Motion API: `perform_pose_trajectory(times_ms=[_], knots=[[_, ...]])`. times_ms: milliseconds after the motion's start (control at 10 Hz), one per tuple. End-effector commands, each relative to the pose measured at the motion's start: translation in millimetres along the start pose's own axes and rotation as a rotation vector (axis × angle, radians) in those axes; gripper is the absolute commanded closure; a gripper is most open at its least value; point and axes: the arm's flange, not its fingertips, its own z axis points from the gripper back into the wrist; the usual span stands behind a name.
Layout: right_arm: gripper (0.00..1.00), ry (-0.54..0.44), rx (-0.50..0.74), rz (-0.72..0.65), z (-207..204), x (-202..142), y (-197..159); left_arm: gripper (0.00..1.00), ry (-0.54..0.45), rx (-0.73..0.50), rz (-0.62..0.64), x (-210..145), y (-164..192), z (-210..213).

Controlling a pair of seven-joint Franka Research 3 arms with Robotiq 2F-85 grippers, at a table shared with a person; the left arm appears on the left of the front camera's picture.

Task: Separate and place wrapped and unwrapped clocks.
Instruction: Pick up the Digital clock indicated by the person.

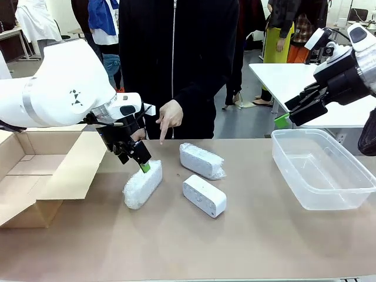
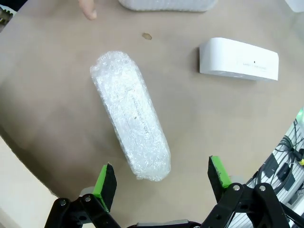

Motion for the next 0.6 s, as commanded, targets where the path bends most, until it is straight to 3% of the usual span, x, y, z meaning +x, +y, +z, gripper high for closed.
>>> perform_pose_trajectory(times_ms=[0, 200, 500], knots=[[0.0, -0.003, 0.015, 0.001, -0.4, -1.5, -0.8, 0.0, -0.003, 0.001, -0.002, 0.6, 0.0, -2.4], [0.0, -0.003, 0.015, 0.001, -0.4, -1.5, -0.8, 0.0, -0.034, 0.053, 0.063, 23.6, 10.0, -25.3], [0.0, -0.003, 0.015, 0.001, -0.4, -1.5, -0.8, 0.0, -0.05, 0.116, 0.091, 30.2, 6.3, -38.3]])
